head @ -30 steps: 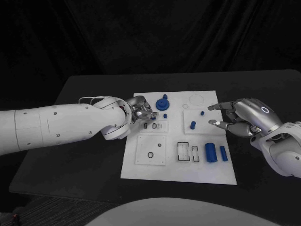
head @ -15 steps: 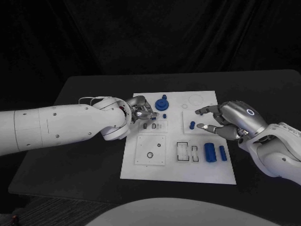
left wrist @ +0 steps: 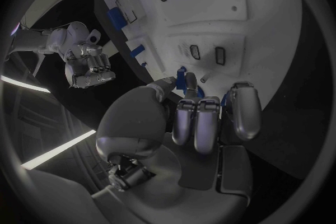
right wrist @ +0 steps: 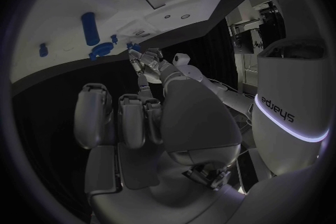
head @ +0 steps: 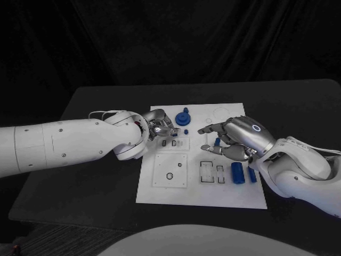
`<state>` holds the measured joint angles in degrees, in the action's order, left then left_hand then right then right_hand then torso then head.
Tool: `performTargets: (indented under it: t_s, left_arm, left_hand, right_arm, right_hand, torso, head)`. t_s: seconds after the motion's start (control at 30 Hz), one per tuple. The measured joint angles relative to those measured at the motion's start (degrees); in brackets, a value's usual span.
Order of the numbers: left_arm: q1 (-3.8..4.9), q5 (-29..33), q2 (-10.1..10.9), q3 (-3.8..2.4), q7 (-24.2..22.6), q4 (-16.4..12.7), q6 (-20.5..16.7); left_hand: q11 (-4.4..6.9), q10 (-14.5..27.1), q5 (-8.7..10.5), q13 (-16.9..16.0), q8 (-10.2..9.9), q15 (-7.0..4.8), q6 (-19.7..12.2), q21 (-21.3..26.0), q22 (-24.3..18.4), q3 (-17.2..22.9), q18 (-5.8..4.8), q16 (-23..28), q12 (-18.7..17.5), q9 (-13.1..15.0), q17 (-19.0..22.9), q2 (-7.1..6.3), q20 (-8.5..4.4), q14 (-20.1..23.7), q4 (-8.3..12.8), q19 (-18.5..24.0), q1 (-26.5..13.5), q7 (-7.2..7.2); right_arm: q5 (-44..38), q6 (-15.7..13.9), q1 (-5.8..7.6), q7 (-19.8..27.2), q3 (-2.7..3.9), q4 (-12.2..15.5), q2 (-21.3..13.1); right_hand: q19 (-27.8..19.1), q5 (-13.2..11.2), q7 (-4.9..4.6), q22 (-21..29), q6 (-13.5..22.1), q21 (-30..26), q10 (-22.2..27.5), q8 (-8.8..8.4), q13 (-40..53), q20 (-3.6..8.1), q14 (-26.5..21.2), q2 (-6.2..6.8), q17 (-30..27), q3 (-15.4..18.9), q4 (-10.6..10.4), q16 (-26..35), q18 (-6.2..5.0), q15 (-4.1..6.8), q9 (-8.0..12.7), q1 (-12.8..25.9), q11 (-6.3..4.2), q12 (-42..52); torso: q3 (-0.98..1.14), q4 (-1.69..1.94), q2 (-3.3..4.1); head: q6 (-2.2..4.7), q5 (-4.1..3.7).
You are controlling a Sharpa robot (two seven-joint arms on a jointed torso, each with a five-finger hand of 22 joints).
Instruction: Assemble the parts on the task board
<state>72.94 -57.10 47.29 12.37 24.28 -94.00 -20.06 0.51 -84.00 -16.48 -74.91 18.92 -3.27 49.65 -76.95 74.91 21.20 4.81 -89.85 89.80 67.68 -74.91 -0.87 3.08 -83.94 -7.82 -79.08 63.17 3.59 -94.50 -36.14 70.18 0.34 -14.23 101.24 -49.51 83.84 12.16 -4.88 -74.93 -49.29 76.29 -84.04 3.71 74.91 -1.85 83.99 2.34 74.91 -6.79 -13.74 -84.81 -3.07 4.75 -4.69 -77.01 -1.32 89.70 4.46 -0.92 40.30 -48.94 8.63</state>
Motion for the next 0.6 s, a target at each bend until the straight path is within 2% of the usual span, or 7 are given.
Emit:
performTargets:
  t_s: [0.13, 0.27, 0.6]
  left_arm:
    - [0.00, 0.32, 0.02, -0.01, -0.13, -0.30, -0.02]
    - [0.01, 0.58, 0.12, -0.01, -0.21, -0.77, -0.05]
    - [0.59, 2.69, 0.28, -0.01, -0.53, -1.45, -0.25]
  left_hand:
    - [0.00, 0.00, 0.00, 0.00, 0.00, 0.00, 0.00, 0.00, 0.00, -0.16, 0.00, 0.00, 0.00, 0.00, 0.00, 0.00, 0.21, 0.00, -0.16, -0.21, 0.00, 0.00]
    - [0.00, 0.00, 0.00, 0.00, 0.00, 0.00, 0.00, 0.00, 0.00, -0.56, 0.00, 0.00, 0.00, 0.00, 0.00, 0.00, 0.21, 0.00, -0.56, -0.21, 0.00, 0.00]
    - [0.00, 0.00, 0.00, 0.00, 0.00, 0.00, 0.21, 0.00, 0.00, -0.71, 0.00, 0.00, 0.00, -0.09, 0.00, 0.00, 0.21, 0.00, -0.71, -0.21, 0.00, -0.21]
  right_arm:
    - [0.00, 0.74, -0.01, 0.15, 0.00, -0.69, 1.65]
    - [0.00, 1.51, -0.02, 0.23, 0.00, -1.46, 3.13]
    - [-0.01, 3.33, -0.03, 0.26, 0.00, -2.76, 4.98]
  right_hand:
    - [0.00, 0.00, 0.12, 0.00, 0.55, 0.35, 0.00, 0.00, 0.00, 0.00, 0.00, -0.38, 0.00, 0.16, 0.16, -0.03, 0.00, 0.00, 0.21, 0.44, 0.00, 0.00]
    - [0.00, 0.00, 0.08, 0.00, 2.75, 1.06, 0.00, 0.00, 0.00, 0.00, 0.00, 0.00, 0.00, 0.16, 0.16, -0.03, -0.01, 0.00, 0.60, 0.82, 0.00, 0.00]
    - [0.00, 0.00, 0.05, 0.01, 2.72, 1.76, 0.00, 0.00, 0.00, 0.00, 0.00, -0.32, 0.00, 0.32, -0.01, -0.03, -0.02, 0.00, 0.60, 1.11, 0.00, 0.00]
  torso:
    - [0.00, 0.08, 0.04]
    - [0.00, 0.16, 0.10]
    - [-0.07, 0.08, 0.10]
  head:
    - [-0.05, -0.25]
    - [-0.09, -0.41]
    - [-0.05, -0.44]
